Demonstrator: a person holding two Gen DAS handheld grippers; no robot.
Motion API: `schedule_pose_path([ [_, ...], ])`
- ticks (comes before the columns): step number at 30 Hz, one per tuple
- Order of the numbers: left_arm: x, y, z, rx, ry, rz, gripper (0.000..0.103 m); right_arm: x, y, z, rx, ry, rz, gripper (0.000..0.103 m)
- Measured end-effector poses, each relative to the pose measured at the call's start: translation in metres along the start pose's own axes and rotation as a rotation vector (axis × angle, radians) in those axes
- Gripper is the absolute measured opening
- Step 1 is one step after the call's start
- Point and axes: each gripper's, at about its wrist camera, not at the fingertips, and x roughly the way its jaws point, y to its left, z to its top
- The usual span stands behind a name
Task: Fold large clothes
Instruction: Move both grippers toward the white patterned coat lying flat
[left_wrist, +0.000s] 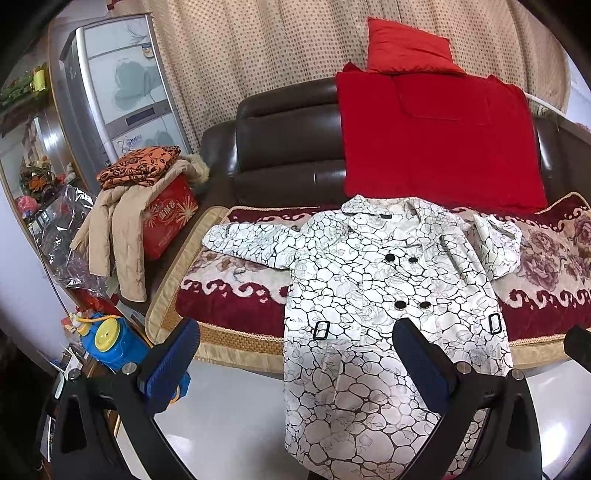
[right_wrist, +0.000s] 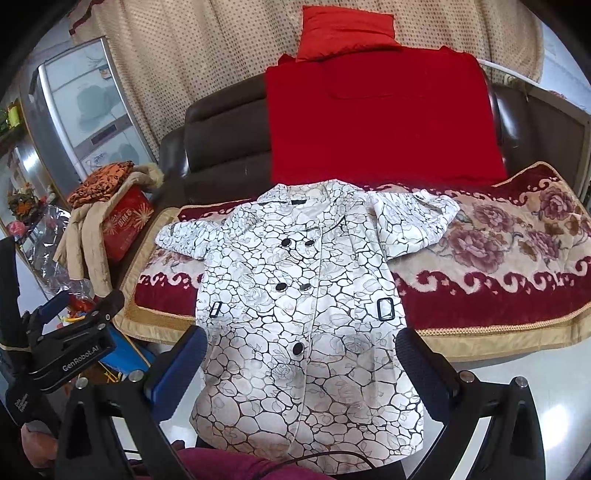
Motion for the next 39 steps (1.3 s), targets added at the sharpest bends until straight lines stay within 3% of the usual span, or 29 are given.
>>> schedule_pose_path([
  [11, 0.035, -0.005, 0.009, 0.007, 0.065, 0.009, 0.103, 0.038, -0.001, 0.020, 0.006, 0.022, 0.029, 0.103],
  [25, 0.062, -0.011, 0.030, 0.023, 0.060, -0.002, 0.103, 0.067, -0.004, 0.048, -0.003, 0.029, -0.010, 0.103],
  [31, 0.086, -0.012, 0.041, 0.016, 0.069, 0.006, 0.103, 0.085, -0.020, 0.070, 0.023, 0.005, -0.036, 0.103],
  [39, 0.120, -0.014, 0.059, -0.003, 0.082, 0.042, 0.103, 0.120, -0.070, 0.107, 0.141, -0.027, -0.060, 0.103],
])
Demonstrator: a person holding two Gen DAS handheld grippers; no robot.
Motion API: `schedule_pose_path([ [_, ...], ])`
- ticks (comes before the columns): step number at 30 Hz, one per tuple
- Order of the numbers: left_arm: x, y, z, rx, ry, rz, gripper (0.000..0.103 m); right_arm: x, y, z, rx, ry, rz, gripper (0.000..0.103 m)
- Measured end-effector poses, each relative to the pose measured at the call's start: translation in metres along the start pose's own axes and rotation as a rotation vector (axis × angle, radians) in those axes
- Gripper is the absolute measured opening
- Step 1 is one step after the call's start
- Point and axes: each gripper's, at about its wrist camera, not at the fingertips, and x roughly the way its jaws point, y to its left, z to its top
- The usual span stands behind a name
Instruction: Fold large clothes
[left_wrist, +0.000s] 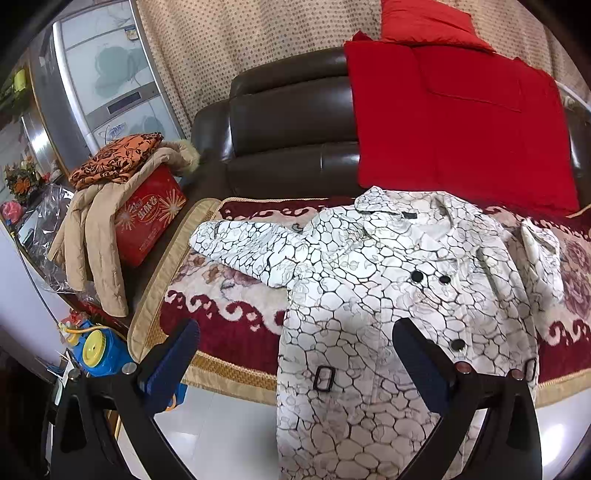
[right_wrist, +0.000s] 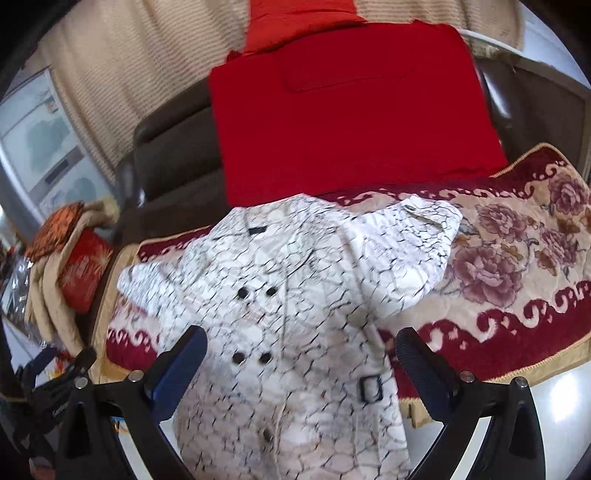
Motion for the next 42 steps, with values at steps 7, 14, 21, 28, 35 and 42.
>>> schedule_pose_path([
  [7, 0.026, -0.014, 0.016, 0.019, 0.011, 0.012, 0.103, 0.032, -0.038, 0.024, 0.084, -0.006, -0.025, 0.103],
  [14, 0.065, -0.037, 0.026, 0.042, 0.060, -0.008, 0.103, 0.083, -0.090, 0.047, 0.177, -0.007, -0.013, 0.103],
  [21, 0.129, -0.065, 0.003, 0.064, 0.269, -0.132, 0.103, 0.148, -0.189, 0.065, 0.434, -0.008, 0.139, 0.102],
  [28, 0.152, -0.080, -0.006, 0.051, 0.355, -0.181, 0.103, 0.193, -0.256, 0.079, 0.656, -0.035, 0.162, 0.090],
  [35, 0.150, -0.086, -0.007, 0.081, 0.364, -0.203, 0.103, 0.249, -0.269, 0.100, 0.656, 0.004, 0.082, 0.062],
  [42, 0.137, -0.057, -0.007, 0.028, 0.328, -0.204, 0.103, 0.229, -0.221, 0.117, 0.489, -0.053, 0.111, 0.012],
])
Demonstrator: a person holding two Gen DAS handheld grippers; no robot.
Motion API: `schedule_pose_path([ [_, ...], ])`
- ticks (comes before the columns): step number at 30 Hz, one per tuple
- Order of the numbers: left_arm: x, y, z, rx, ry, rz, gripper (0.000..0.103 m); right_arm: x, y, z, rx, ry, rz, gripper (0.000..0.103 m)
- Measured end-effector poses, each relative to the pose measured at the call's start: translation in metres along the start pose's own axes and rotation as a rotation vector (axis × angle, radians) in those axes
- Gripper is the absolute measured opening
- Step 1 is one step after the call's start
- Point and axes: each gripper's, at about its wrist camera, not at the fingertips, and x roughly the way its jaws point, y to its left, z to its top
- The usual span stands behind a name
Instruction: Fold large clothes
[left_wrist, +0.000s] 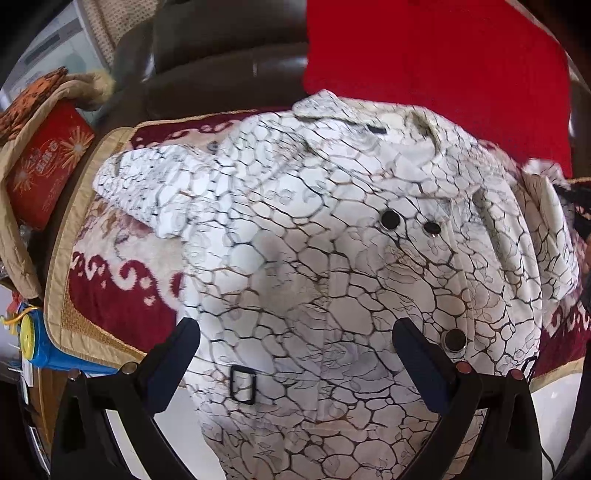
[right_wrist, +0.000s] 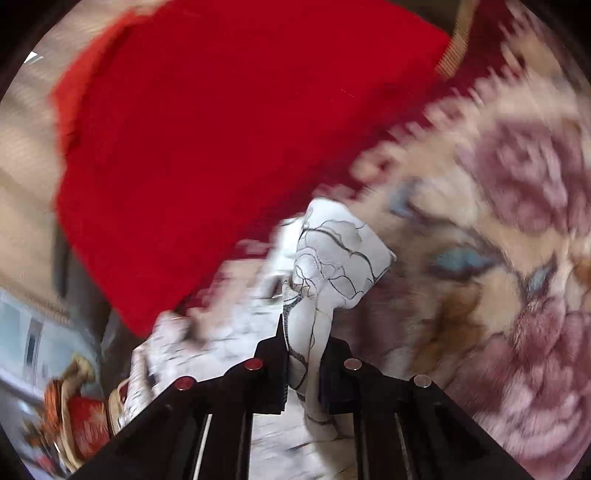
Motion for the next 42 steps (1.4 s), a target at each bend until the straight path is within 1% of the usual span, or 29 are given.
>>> schedule_pose_path([
  [2, -0.005, 0.008, -0.001, -0.016, -0.015, 0.004, 0.103, -0.021, 0.028, -0.008, -0.046, -0.030, 0.073, 0.012],
  [4, -0.011, 0.019, -0.002, -0.036, -0.031, 0.004, 0.103, -0.043, 0.065, -0.019, -0.107, -0.054, 0.141, 0.012],
  [5, -0.014, 0.026, -0.004, -0.051, -0.041, 0.003, 0.103, -0.054, 0.092, -0.028, -0.149, -0.064, 0.191, 0.012],
  [7, -0.018, 0.036, -0.006, -0.072, -0.056, 0.006, 0.103, -0.063, 0.128, -0.041, -0.197, -0.070, 0.254, 0.012],
  [9, -0.024, 0.053, -0.010, -0.105, -0.073, 0.014, 0.103, -0.072, 0.177, -0.065, -0.256, -0.074, 0.341, 0.012],
  [10, -0.026, 0.061, -0.012, -0.119, -0.078, 0.018, 0.103, -0.073, 0.191, -0.074, -0.268, -0.069, 0.367, 0.012],
  [12, -0.031, 0.079, -0.016, -0.155, -0.088, 0.037, 0.103, -0.069, 0.239, -0.109, -0.319, -0.025, 0.452, 0.012],
  [13, -0.032, 0.086, -0.018, -0.170, -0.091, 0.047, 0.103, -0.066, 0.259, -0.129, -0.355, -0.005, 0.464, 0.012],
  [15, -0.035, 0.103, -0.022, -0.200, -0.097, 0.069, 0.103, -0.052, 0.286, -0.164, -0.418, 0.035, 0.465, 0.022],
  [16, -0.036, 0.111, -0.024, -0.216, -0.099, 0.081, 0.103, -0.042, 0.299, -0.185, -0.445, 0.077, 0.468, 0.028],
  [17, -0.037, 0.121, -0.025, -0.235, -0.099, 0.094, 0.103, -0.030, 0.309, -0.204, -0.462, 0.137, 0.475, 0.054],
  [18, -0.037, 0.127, -0.027, -0.248, -0.098, 0.100, 0.103, -0.018, 0.316, -0.224, -0.467, 0.214, 0.497, 0.083],
  [19, -0.037, 0.136, -0.029, -0.264, -0.098, 0.106, 0.103, -0.013, 0.318, -0.239, -0.459, 0.263, 0.521, 0.086],
  [20, -0.037, 0.141, -0.031, -0.274, -0.099, 0.112, 0.103, -0.006, 0.316, -0.251, -0.446, 0.292, 0.535, 0.086],
  [22, -0.034, 0.153, -0.034, -0.297, -0.100, 0.122, 0.103, 0.001, 0.311, -0.258, -0.469, 0.309, 0.518, 0.086],
  [23, -0.031, 0.158, -0.034, -0.312, -0.098, 0.115, 0.103, 0.000, 0.308, -0.257, -0.486, 0.296, 0.503, 0.086],
  [25, -0.028, 0.160, -0.034, -0.328, -0.103, 0.090, 0.103, -0.007, 0.285, -0.243, -0.504, 0.233, 0.451, 0.086],
  [28, -0.018, 0.154, -0.030, -0.327, -0.123, 0.015, 0.103, -0.018, 0.258, -0.229, -0.495, 0.186, 0.362, 0.083],
  [30, -0.007, 0.141, -0.024, -0.297, -0.138, -0.055, 0.103, -0.021, 0.226, -0.212, -0.458, 0.167, 0.305, 0.072],
  [32, 0.004, 0.128, -0.018, -0.267, -0.125, -0.094, 0.103, -0.023, 0.201, -0.201, -0.438, 0.153, 0.243, 0.067],
  [33, 0.012, 0.120, -0.014, -0.254, -0.108, -0.117, 0.103, -0.021, 0.190, -0.200, -0.441, 0.148, 0.206, 0.061],
  [34, 0.018, 0.117, -0.011, -0.258, -0.098, -0.129, 0.103, -0.017, 0.181, -0.199, -0.443, 0.159, 0.177, 0.059],
  [35, 0.023, 0.116, -0.010, -0.271, -0.096, -0.127, 0.103, 0.002, 0.168, -0.200, -0.421, 0.225, 0.132, 0.057],
  [37, 0.034, 0.124, -0.005, -0.305, -0.089, -0.120, 0.103, 0.029, 0.151, -0.206, -0.370, 0.337, 0.084, 0.057],
  [38, 0.037, 0.131, -0.004, -0.320, -0.085, -0.119, 0.103, 0.044, 0.145, -0.212, -0.380, 0.390, 0.053, 0.056],
  [39, 0.040, 0.141, -0.002, -0.343, -0.083, -0.116, 0.103, 0.049, 0.145, -0.216, -0.409, 0.387, 0.035, 0.056],
  [40, 0.042, 0.154, 0.001, -0.367, -0.086, -0.111, 0.103, 0.045, 0.149, -0.216, -0.422, 0.368, 0.042, 0.056],
  [41, 0.044, 0.166, 0.004, -0.391, -0.089, -0.106, 0.103, 0.043, 0.152, -0.215, -0.417, 0.367, 0.067, 0.056],
  [42, 0.048, 0.185, 0.011, -0.430, -0.091, -0.099, 0.103, 0.038, 0.158, -0.210, -0.406, 0.366, 0.122, 0.056],
])
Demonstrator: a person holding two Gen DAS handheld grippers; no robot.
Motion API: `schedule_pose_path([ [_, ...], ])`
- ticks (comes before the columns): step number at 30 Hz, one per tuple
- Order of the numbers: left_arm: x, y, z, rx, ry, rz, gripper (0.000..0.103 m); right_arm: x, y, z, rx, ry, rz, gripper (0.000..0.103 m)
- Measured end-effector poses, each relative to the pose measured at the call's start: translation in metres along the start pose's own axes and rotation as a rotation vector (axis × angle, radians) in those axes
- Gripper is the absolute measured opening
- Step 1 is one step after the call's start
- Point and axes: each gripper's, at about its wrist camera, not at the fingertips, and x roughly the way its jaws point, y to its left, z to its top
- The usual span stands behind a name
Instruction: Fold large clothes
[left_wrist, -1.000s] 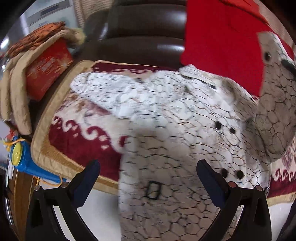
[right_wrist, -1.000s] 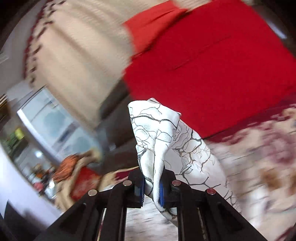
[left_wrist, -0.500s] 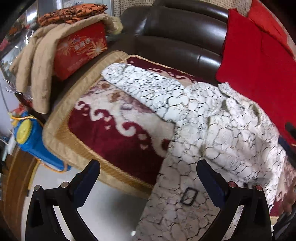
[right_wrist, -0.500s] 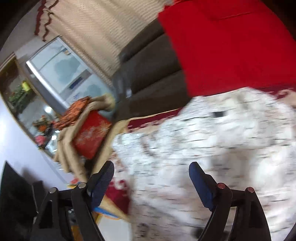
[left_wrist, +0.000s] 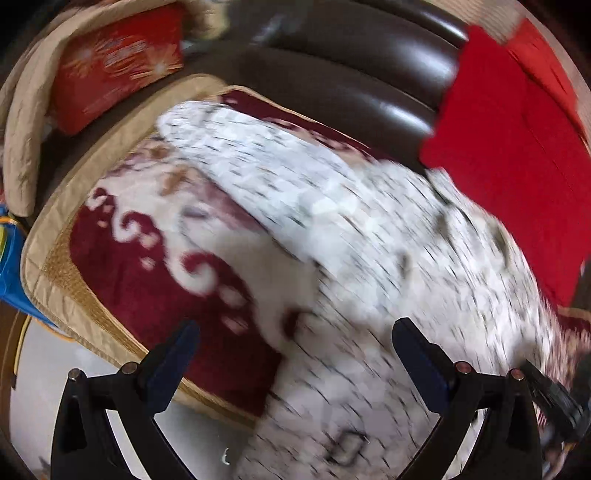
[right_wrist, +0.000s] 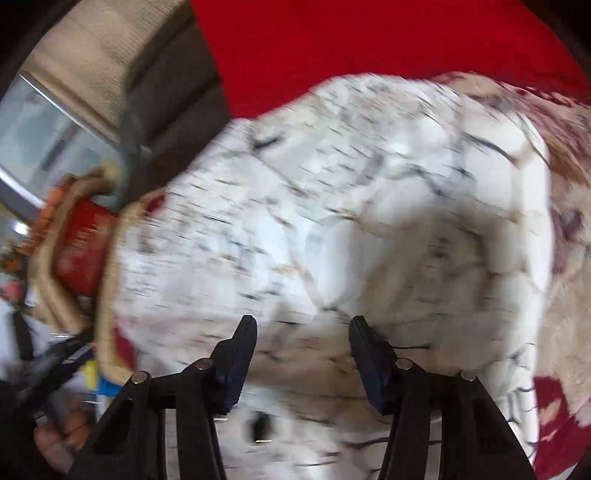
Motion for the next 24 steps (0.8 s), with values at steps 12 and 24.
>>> schedule_pose_path([
  [12, 0.092, 0.099, 0.114, -0.379, 0.064, -0.097, 0.103, -0.024, 0.021, 0.005, -0.065, -0.088, 0.080, 0.060],
  [24, 0.161, 0.113, 0.151, -0.510, 0.109, -0.230, 0.007, -0.062, -0.014, 0.023, 0.004, -0.196, 0.057, 0.060],
])
